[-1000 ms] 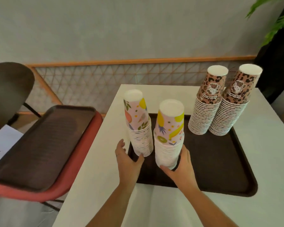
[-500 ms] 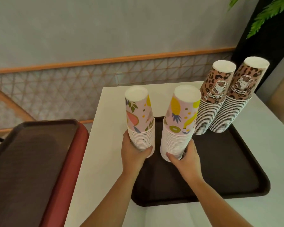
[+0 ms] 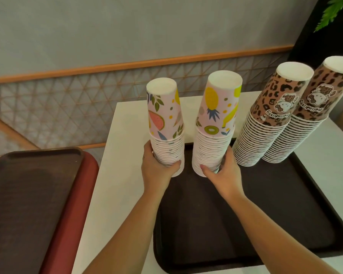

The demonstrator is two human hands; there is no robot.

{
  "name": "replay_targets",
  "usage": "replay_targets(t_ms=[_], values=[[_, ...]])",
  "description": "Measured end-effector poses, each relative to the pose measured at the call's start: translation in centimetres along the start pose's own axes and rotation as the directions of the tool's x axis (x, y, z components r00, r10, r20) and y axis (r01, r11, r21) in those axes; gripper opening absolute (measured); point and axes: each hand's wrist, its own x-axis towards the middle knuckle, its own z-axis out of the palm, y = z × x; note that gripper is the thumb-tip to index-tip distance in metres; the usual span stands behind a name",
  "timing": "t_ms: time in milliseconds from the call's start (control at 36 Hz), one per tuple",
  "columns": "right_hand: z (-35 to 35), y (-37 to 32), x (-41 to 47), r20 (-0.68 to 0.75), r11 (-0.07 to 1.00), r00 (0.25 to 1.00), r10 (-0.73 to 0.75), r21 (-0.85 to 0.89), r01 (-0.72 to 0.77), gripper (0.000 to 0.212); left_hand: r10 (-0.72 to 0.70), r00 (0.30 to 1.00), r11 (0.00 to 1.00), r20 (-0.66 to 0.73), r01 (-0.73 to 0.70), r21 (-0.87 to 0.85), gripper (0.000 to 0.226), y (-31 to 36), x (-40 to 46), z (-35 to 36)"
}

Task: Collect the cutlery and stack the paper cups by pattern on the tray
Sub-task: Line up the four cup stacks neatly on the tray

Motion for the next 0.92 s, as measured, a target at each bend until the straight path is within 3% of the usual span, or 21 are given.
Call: replay_targets(t_ms=[333, 611, 750, 833, 917], values=[[0.4, 0.8, 1.5, 0.003, 0.995, 0.998, -0.058, -0.079, 0.058, 0.088, -0.007, 1.0, 1.0, -0.012, 0.007, 0.01, 0.081, 0.0, 0.0, 0.1], [0.6, 1.0, 1.5, 0.011, 0.999, 1.0, -0.027, -0.036, 0.027, 0.088, 0.005, 1.0, 1.0, -0.002, -0.005, -0.006, 0.087, -0.1, -0.1, 0.1], [-0.3, 0.8, -0.1, -0.034, 0.997, 0.998, -0.052, -0.058, 0.05, 0.084, -0.096, 0.986, 0.994, -0.14, 0.102, 0.04, 0.103, 0.4, -1.8, 0.8], [-1.8, 0.5, -1.3, -0.16, 0.993, 0.98, -0.117, -0.038, 0.113, 0.057, -0.088, 0.952, 0.981, -0.293, 0.133, 0.138, 0.081, 0.2, -4.4, 1.9], [-3.8, 0.9, -1.9, -0.298, 0.986, 0.94, -0.166, -0.06, 0.155, 0.032, 0.079, 0.958, 0.986, -0.275, -0.035, 0.162, 0.045, -0.4, -7.2, 3.8]])
